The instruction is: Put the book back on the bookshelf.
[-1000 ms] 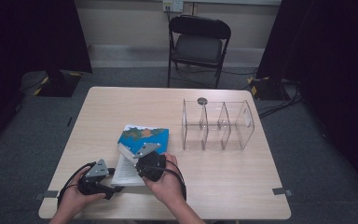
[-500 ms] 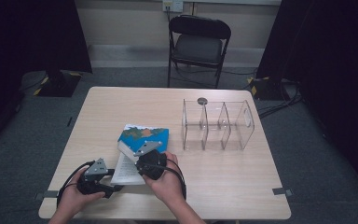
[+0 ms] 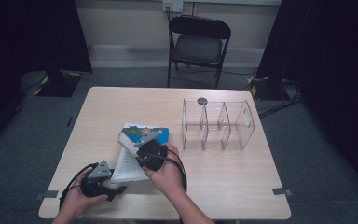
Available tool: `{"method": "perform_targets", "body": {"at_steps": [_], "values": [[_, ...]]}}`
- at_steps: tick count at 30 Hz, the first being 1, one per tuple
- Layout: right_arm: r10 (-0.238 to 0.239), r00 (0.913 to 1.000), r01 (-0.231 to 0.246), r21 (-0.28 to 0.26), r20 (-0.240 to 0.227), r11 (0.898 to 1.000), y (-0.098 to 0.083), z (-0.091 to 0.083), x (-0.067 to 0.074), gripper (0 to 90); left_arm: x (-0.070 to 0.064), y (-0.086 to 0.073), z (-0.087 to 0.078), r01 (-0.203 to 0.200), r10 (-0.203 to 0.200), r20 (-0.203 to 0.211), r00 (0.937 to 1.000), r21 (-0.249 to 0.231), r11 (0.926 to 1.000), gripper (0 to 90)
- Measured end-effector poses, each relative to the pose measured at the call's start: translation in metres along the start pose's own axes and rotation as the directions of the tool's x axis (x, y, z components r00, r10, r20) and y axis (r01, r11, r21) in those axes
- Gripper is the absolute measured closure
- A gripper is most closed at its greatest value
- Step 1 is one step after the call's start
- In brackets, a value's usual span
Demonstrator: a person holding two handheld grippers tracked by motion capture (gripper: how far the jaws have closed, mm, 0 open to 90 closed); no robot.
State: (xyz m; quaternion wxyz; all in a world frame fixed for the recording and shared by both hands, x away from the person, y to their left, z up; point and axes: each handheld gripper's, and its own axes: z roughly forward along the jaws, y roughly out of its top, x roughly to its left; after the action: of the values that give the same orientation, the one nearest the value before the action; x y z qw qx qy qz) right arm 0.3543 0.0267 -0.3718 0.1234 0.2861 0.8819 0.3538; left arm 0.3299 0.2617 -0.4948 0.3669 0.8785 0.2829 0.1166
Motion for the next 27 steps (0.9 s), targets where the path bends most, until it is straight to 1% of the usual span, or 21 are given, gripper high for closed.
{"method": "perform_targets", "body": {"at_steps": [1,2,3,4,7,9,10,11,12,14,15,16,17,18,19,20,23,24,25,26,27], "values": [[0.0,1.0,0.0,0.0,0.0,1.0,0.0,0.0,0.0,75.4,0.0,0.0,0.0,0.0,0.0,0.0,1.0,0.0,1.0,29.7],[0.006,0.9999,-0.006,0.0,-0.008,1.0,-0.001,0.001,0.0,75.3,0.002,0.0,0.0,0.003,-0.003,0.0,1.0,-0.013,0.9999,29.7],[0.003,1.0,-0.003,0.007,-0.008,1.0,-0.002,0.001,0.0,75.3,0.003,0.0,-0.001,0.007,-0.006,0.007,1.0,-0.014,0.9999,35.0],[0.001,1.0,-0.001,0.001,-0.01,1.0,-0.004,0.002,0.002,75.2,0.004,0.0,-0.001,-0.001,0.001,0.007,1.0,-0.018,0.9998,40.5],[-0.009,0.9999,0.009,0.013,-0.009,1.0,-0.008,0.004,0.004,75.0,0.003,0.0,-0.002,-0.003,0.003,0.004,1.0,-0.011,0.9999,44.1],[-0.015,0.9998,0.015,0.012,-0.011,1.0,-0.009,0.005,0.004,75.0,0.003,0.0,-0.002,0.003,-0.003,0.001,1.0,-0.011,0.9999,45.2],[-0.025,0.9997,0.025,0.018,-0.005,1.0,-0.012,0.006,0.006,74.9,0.004,0.0,-0.003,0.009,-0.009,0.001,1.0,-0.013,0.9999,48.8],[-0.032,0.9994,0.032,0.018,-0.008,0.999,-0.014,0.007,0.007,74.8,0.005,0.0,-0.003,0.033,-0.033,0.007,0.9994,-0.019,0.9993,48.8],[-0.039,0.9992,0.039,0.02,-0.007,0.999,-0.016,0.008,0.008,74.7,0.005,-0.001,-0.003,0.041,-0.041,0.009,0.9991,-0.021,0.9989,48.7],[-0.054,0.9986,0.054,0.028,-0.001,0.998,-0.021,0.011,0.011,74.6,0.005,0.0,-0.003,0.044,-0.044,0.011,0.999,-0.023,0.9988,47.9],[-0.054,0.9986,0.054,0.028,-0.001,0.998,-0.021,0.011,0.011,74.6,0.005,0.0,-0.003,0.044,-0.044,0.011,0.999,-0.023,0.9988,46.8],[-0.063,0.998,0.063,0.024,0.0,0.998,-0.024,0.013,0.013,74.5,0.005,0.0,-0.003,0.054,-0.053,0.015,0.9985,-0.024,0.9983,46.8],[-0.064,0.9979,0.064,0.034,0.006,0.997,-0.03,0.017,0.017,74.1,0.004,0.0,-0.002,0.073,-0.072,0.04,0.9966,-0.03,0.9969,46.3],[-0.073,0.9973,0.073,0.037,0.002,0.997,-0.032,0.019,0.018,73.9,0.004,0.0,-0.002,0.078,-0.077,0.044,0.9961,-0.027,0.9966,44.4],[-0.077,0.997,0.077,0.042,0.001,0.996,-0.035,0.021,0.02,73.8,0.004,0.001,-0.002,0.068,-0.068,0.045,0.9967,-0.02,0.9975,43.5],[-0.077,0.997,0.077,0.042,0.001,0.996,-0.035,0.021,0.02,73.8,0.004,0.001,-0.002,0.068,-0.068,0.045,0.9967,-0.02,0.9975,43.2],[-0.085,0.9964,0.085,0.055,-0.004,0.995,-0.041,0.027,0.023,73.4,0.003,0.002,-0.002,0.082,-0.081,0.06,0.9949,-0.018,0.9965,42.8],[-0.091,0.9958,0.091,0.065,-0.005,0.994,-0.045,0.03,0.024,73.1,0.003,0.002,-0.002,0.107,-0.105,0.087,0.9907,-0.021,0.9941,44.2],[-0.094,0.9955,0.095,0.065,-0.01,0.993,-0.046,0.031,0.024,73.0,0.003,0.002,-0.002,0.107,-0.105,0.087,0.9907,-0.021,0.9941,44.8],[-0.106,0.9944,0.106,0.066,-0.009,0.992,-0.047,0.033,0.025,72.8,0.002,0.003,-0.002,0.118,-0.116,0.091,0.9891,-0.021,0.9928,43.6],[-0.11,0.9939,0.111,0.072,-0.01,0.991,-0.049,0.034,0.025,72.7,0.0,0.004,-0.002,0.121,-0.117,0.102,0.9879,-0.031,0.9922,43.8]]}}
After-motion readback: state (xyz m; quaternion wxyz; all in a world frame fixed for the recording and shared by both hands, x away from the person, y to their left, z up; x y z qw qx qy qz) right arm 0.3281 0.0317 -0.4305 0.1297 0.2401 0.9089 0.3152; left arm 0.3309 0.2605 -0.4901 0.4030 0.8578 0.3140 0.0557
